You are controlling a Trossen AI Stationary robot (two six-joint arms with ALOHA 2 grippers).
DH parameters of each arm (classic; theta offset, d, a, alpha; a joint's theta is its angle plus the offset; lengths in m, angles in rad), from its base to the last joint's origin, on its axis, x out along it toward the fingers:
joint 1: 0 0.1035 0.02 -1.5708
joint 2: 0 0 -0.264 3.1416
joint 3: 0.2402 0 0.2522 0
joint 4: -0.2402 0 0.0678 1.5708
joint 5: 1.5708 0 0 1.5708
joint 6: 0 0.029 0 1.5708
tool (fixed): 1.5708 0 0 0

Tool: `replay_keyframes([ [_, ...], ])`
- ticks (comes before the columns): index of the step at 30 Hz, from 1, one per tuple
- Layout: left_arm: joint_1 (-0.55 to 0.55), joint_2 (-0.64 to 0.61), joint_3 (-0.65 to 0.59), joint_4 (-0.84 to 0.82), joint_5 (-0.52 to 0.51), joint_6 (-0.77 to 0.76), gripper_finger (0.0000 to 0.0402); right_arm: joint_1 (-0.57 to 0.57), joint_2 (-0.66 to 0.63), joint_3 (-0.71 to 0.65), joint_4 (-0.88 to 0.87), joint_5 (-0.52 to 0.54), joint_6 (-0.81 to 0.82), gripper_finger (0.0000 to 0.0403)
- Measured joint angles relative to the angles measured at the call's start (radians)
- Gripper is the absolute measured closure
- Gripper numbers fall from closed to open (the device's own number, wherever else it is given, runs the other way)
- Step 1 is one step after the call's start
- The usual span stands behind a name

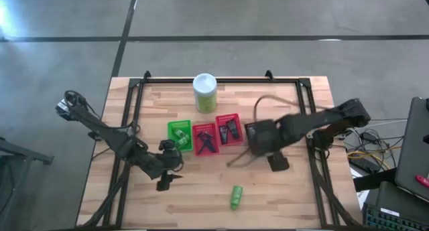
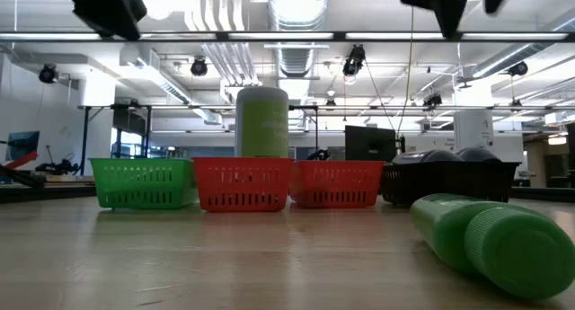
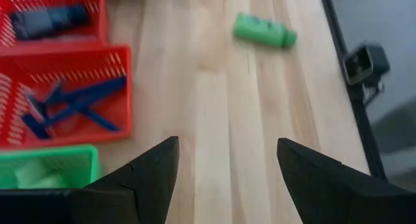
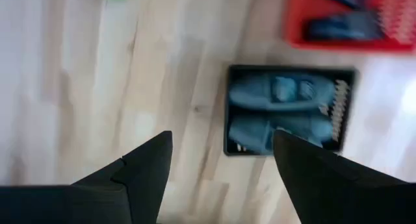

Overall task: Pick & Place Travel size toiletries
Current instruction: Put the green shampoo bottle into the green bin

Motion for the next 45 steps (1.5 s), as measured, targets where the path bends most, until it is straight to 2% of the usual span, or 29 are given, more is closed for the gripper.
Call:
replay_keyframes([
  [4,-0.004,-0.001,0.0,-0.037,0.091,-0.005,0.0138,0.069,0.078,-0.092,0.132,-0.01,-0.223,0.0153],
  [8,-0.005,-0.001,0.0,-0.034,0.174,-0.034,0.0141,0.134,0.172,-0.117,0.276,-0.116,-0.45,0.016],
  [11,-0.008,-0.001,0.0,-0.034,0.209,-0.058,0.014,0.141,0.256,-0.104,0.347,-0.169,-0.42,0.0159],
  [21,-0.019,-0.001,0.0,-0.033,0.269,-0.057,0.0142,0.197,0.423,-0.035,0.58,-0.157,-0.553,0.011],
  [26,-0.019,-0.001,0.0,-0.034,0.284,-0.053,0.0142,0.224,0.48,-0.035,0.666,-0.13,-0.579,0.0102],
  [30,-0.02,-0.001,0.0,-0.033,0.283,-0.056,0.0142,0.227,0.515,-0.036,0.665,-0.113,-0.56,0.0113],
  [35,-0.021,-0.001,0.0,-0.031,0.275,-0.075,0.0142,0.222,0.538,-0.037,0.666,-0.093,-0.621,0.0139],
  [45,-0.021,-0.001,0.0,0.013,0.259,-0.103,0.0142,0.211,0.562,-0.066,0.672,-0.101,-0.602,0.0181],
])
